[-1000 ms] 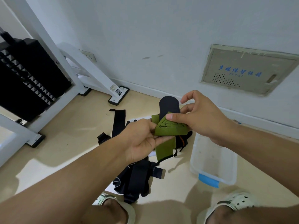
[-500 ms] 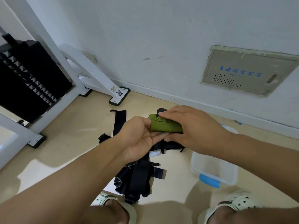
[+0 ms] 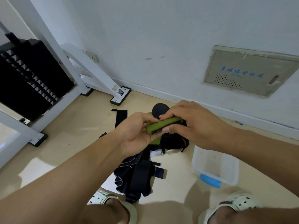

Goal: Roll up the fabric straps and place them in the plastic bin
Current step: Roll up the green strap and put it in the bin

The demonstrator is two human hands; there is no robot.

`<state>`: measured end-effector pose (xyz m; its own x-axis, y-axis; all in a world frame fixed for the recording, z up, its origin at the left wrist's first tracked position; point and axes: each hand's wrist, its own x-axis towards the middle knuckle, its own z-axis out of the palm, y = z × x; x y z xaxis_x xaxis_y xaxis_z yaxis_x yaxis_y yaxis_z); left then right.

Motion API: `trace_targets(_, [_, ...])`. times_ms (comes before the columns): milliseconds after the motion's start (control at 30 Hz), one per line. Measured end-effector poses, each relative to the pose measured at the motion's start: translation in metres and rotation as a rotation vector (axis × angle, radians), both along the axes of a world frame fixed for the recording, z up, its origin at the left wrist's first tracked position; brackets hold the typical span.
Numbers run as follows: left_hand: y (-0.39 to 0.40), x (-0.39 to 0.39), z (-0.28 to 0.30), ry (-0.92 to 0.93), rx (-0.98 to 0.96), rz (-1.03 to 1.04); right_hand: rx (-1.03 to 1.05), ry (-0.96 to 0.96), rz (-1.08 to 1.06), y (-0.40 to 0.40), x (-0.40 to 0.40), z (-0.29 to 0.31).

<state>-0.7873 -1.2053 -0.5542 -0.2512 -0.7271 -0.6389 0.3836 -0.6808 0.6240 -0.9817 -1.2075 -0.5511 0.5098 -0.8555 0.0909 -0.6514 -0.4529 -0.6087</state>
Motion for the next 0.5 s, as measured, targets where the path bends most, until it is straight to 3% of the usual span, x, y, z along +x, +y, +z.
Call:
trace_targets(167, [0.0, -0.001, -0.001, 0.034, -0.006, 0.034, -0.024, -0.089, -0.005, -0.001, 0.002, 0.001])
trace_targets(500, [0.007, -0.013, -0.003, 0.001, -0.084, -0.019, 0.331, -0.177, -0.111, -0.01, -0.003, 0.009])
